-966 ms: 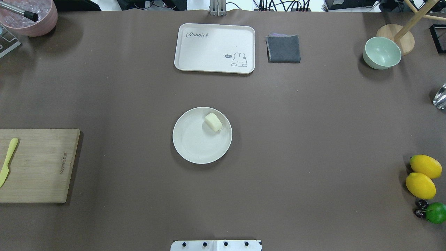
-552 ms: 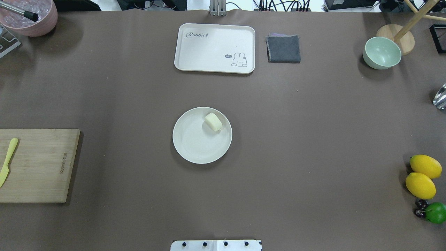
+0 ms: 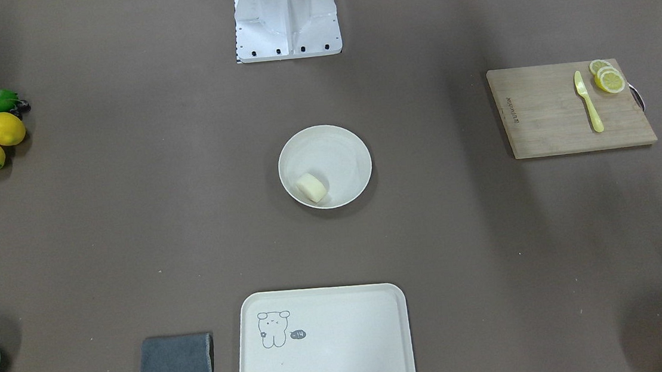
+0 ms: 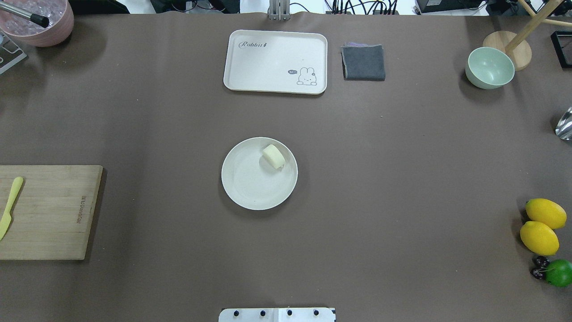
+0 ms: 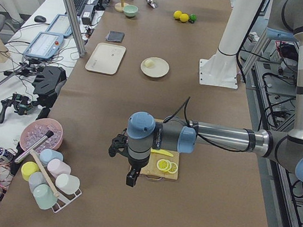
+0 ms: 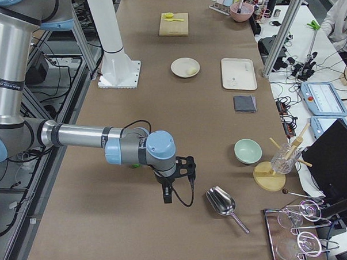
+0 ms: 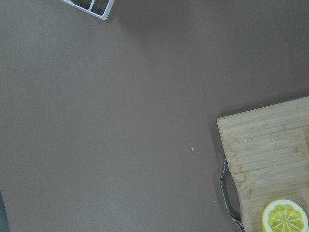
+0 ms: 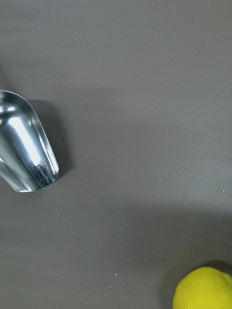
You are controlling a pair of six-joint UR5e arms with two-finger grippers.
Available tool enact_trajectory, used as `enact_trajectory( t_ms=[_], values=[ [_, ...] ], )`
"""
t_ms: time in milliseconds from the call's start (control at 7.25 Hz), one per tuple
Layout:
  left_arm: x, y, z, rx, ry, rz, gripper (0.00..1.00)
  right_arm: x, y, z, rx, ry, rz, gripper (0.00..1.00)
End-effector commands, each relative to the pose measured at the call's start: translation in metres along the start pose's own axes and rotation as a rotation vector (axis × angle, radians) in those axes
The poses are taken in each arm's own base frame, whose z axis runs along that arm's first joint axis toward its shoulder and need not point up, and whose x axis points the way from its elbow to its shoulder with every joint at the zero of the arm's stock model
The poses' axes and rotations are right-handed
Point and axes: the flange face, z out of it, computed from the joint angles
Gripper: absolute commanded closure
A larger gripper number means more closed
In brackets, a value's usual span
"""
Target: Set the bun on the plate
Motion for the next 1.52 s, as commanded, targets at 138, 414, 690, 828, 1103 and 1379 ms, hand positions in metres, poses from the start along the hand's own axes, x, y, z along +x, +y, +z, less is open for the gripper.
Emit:
enact_trajectory(
  t_ms=[138,414,690,828,1103,1379],
  values=[
    [-0.0004,0.0009,-0.0001,0.000,-0.003,0.001,0.03,0.0038,0.0033,0.0074,-0.013,-0.025,0.019,0.00],
    [0.0040,0.0029,-0.0048,0.008,-0.005,0.010,0.02,0.0021,0.0046,0.0080,-0.013,-0.047,0.012,0.00],
    [0.0028,0.0042,-0.0041,0.006,-0.006,0.010,0.02,0.0021,0.0046,0.0080,-0.013,-0.047,0.012,0.00],
    [0.0035,0.0030,-0.0053,0.009,-0.007,0.013,0.02,0.0018,0.0046,0.0080,-0.012,-0.050,0.012,0.00],
    [0.0047,0.0010,-0.0065,0.012,-0.007,0.019,0.02,0.0012,0.0045,0.0080,-0.012,-0.056,0.012,0.00],
    [0.0045,0.0004,-0.0064,0.012,-0.007,0.019,0.02,0.0019,0.0042,0.0087,-0.013,-0.056,0.013,0.00]
  ],
)
